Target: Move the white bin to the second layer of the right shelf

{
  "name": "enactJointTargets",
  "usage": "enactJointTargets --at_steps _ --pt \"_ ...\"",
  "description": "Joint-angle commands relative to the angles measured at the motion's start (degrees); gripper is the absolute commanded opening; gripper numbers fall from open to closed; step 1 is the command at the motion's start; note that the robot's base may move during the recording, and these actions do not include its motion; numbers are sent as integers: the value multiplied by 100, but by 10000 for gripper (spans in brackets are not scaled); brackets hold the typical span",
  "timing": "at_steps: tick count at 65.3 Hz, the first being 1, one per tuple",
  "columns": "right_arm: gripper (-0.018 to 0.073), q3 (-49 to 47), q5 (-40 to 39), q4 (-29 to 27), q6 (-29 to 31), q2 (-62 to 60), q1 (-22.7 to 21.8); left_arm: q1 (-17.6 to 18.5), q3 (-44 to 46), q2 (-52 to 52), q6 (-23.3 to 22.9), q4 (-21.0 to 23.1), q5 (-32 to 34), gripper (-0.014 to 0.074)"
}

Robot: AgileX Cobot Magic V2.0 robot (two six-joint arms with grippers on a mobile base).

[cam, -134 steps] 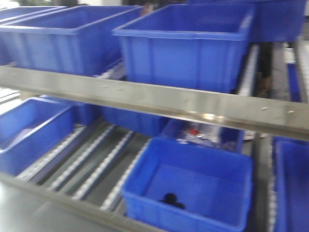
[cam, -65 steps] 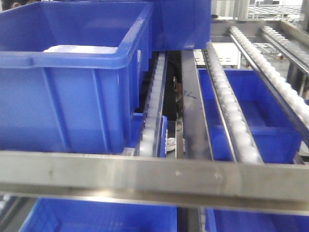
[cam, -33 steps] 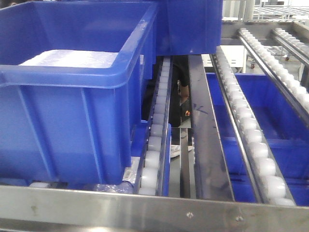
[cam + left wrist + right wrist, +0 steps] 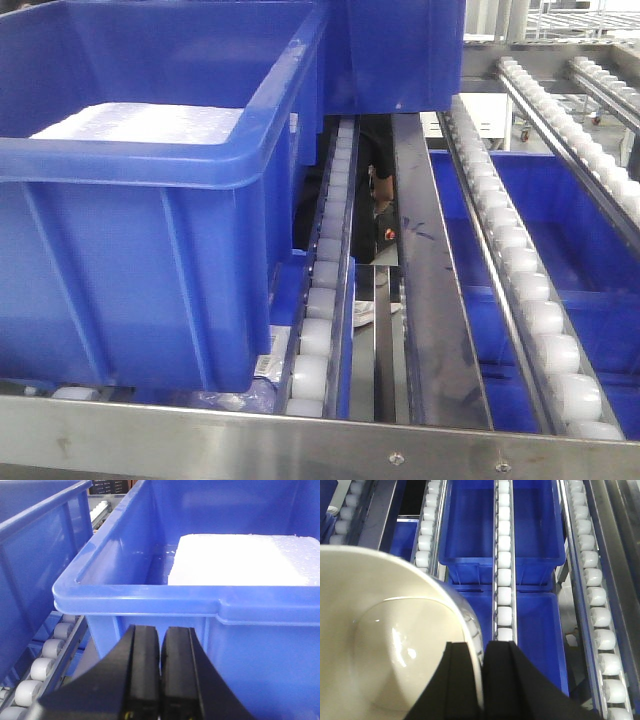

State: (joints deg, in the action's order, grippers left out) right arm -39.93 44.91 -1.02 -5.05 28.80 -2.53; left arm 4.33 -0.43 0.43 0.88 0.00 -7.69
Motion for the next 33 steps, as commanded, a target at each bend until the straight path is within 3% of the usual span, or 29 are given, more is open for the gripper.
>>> enactJointTargets --at_steps 1,33 --pt "56 -162 -526 -10 20 24 -28 24 -211 92 -17 0 493 85" --pt "56 -162 -526 -10 20 24 -28 24 -211 92 -17 0 493 85"
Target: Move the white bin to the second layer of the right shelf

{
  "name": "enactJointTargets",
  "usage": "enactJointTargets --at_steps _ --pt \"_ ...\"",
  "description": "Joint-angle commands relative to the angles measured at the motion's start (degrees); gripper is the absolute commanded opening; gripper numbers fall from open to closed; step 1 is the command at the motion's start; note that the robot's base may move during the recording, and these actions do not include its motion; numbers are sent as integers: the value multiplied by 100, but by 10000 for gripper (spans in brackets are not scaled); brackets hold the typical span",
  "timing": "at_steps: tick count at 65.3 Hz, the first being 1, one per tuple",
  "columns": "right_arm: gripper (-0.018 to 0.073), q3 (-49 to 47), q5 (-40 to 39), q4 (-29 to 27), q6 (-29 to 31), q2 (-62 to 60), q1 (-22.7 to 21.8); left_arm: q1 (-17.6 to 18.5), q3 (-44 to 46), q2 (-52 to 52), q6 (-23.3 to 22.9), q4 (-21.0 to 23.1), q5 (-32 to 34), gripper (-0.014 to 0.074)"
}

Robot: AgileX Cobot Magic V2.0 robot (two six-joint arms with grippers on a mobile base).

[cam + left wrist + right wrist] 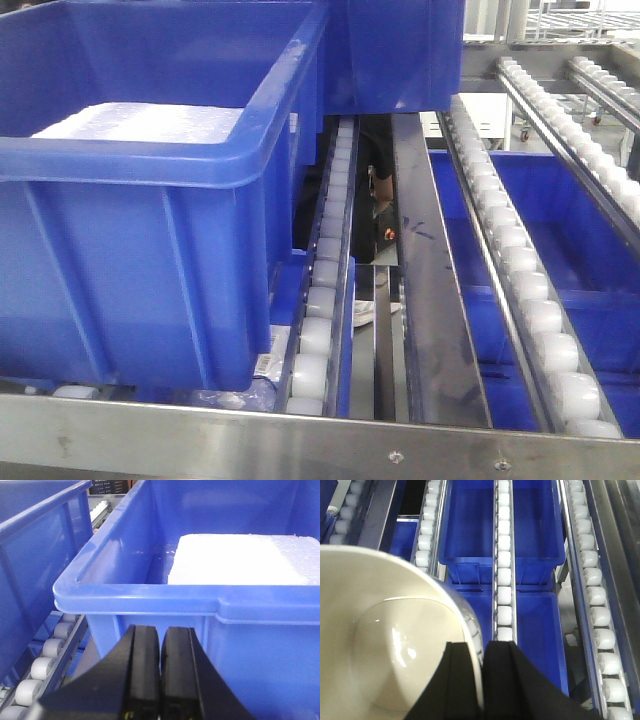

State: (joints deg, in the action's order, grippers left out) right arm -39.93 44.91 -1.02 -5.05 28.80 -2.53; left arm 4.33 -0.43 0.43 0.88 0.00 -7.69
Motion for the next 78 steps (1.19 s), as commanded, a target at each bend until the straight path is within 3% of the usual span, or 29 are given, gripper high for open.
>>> enactJointTargets --at_steps 1,9,31,49,78 --pt "56 -162 -526 -10 20 24 -28 24 -211 92 -17 0 493 85" --pt "56 -162 -576 1 65 58 -28 24 -211 92 -17 0 493 85" --pt "56 -156 -769 -472 1249 1106 -60 24 -211 92 -17 0 493 85" --pt "56 -149 -1342 -939 1245 1950 -506 24 -211 92 -17 0 493 85" --pt "56 120 -2348 -1047 1245 2959 -525 24 -211 92 -17 0 493 85"
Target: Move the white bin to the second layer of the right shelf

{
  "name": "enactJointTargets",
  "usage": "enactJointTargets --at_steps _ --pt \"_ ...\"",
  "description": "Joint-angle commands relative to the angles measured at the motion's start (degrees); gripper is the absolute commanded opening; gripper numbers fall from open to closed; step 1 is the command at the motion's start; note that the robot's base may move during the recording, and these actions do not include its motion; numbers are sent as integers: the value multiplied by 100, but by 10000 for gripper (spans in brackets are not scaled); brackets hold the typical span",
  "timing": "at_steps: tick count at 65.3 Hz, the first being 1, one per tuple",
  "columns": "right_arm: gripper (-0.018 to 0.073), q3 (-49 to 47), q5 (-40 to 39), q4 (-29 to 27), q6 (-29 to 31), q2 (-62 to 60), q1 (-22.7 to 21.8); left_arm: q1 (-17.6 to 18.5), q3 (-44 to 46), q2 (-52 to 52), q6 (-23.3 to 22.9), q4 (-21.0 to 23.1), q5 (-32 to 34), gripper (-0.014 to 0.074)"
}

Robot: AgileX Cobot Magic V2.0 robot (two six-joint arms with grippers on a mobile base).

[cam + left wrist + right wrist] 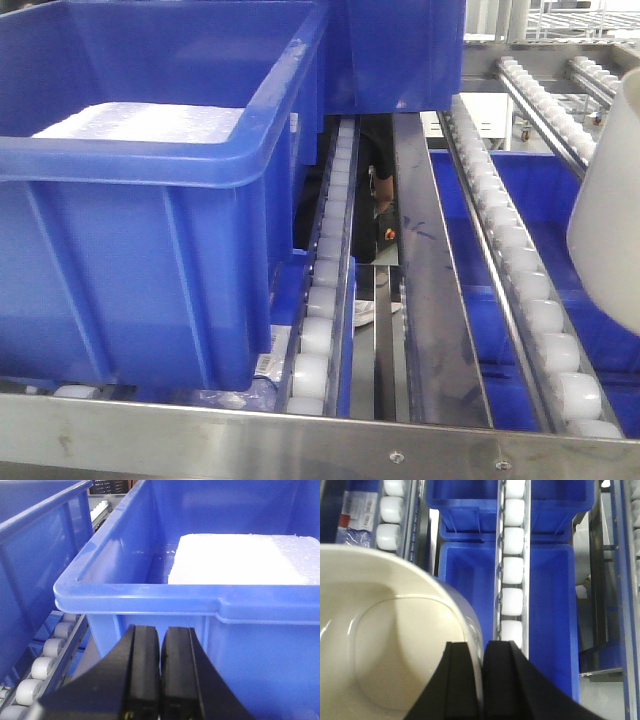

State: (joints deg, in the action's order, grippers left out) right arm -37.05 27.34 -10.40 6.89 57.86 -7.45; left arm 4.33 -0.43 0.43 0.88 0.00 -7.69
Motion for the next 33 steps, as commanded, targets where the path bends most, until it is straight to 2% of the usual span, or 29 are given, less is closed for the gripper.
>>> enactJointTargets --at_steps 1,33 --pt "56 -168 -594 -109 51 83 -34 24 -211 92 -17 0 493 85" --pt "56 -168 -846 85 51 766 -99 24 -211 92 -17 0 493 85"
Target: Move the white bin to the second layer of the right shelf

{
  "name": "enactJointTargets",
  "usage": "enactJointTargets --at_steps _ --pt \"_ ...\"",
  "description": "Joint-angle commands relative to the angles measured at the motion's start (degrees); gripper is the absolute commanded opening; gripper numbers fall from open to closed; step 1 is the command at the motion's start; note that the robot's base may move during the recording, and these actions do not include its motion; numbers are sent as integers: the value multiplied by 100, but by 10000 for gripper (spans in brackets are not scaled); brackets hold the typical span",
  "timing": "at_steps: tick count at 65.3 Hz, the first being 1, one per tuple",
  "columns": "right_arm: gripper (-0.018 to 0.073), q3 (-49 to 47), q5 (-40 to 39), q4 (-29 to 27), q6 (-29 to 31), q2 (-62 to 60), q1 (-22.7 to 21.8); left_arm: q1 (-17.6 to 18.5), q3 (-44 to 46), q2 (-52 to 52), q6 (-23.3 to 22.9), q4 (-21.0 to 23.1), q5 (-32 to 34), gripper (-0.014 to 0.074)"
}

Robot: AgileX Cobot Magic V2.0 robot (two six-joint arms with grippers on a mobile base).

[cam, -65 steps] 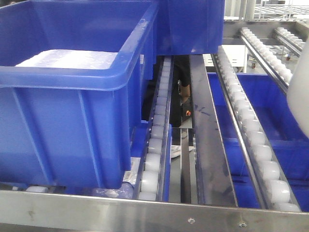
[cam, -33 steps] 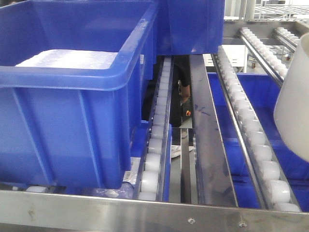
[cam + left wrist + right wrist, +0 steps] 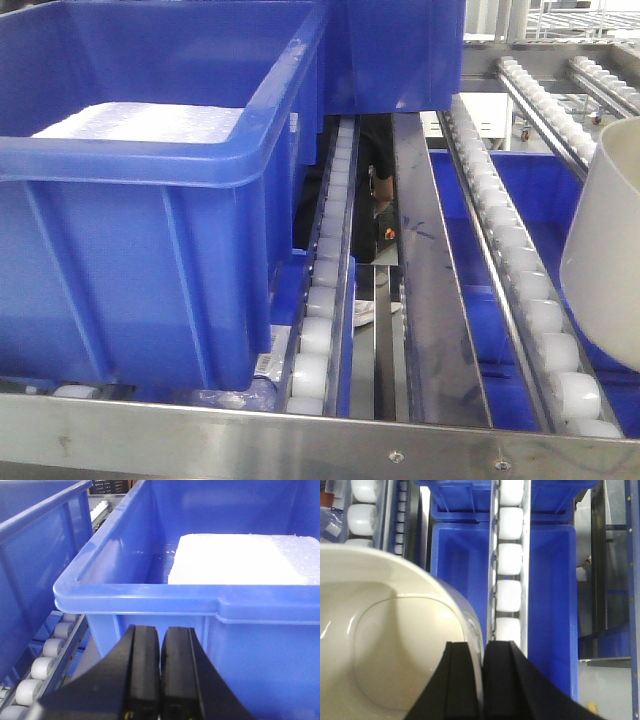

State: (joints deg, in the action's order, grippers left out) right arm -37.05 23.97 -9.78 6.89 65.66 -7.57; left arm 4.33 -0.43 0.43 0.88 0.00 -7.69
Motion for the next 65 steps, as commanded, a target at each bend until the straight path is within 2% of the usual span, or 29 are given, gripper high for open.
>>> enactJointTargets --at_steps 1,59,65 --pt "56 -168 -525 24 51 0 -101 24 -211 92 -17 0 493 85" --pt "60 20 -710 28 51 231 -182 24 -211 92 -17 0 493 85" --pt "103 20 -705 28 51 231 -158 24 -211 92 -17 0 493 85"
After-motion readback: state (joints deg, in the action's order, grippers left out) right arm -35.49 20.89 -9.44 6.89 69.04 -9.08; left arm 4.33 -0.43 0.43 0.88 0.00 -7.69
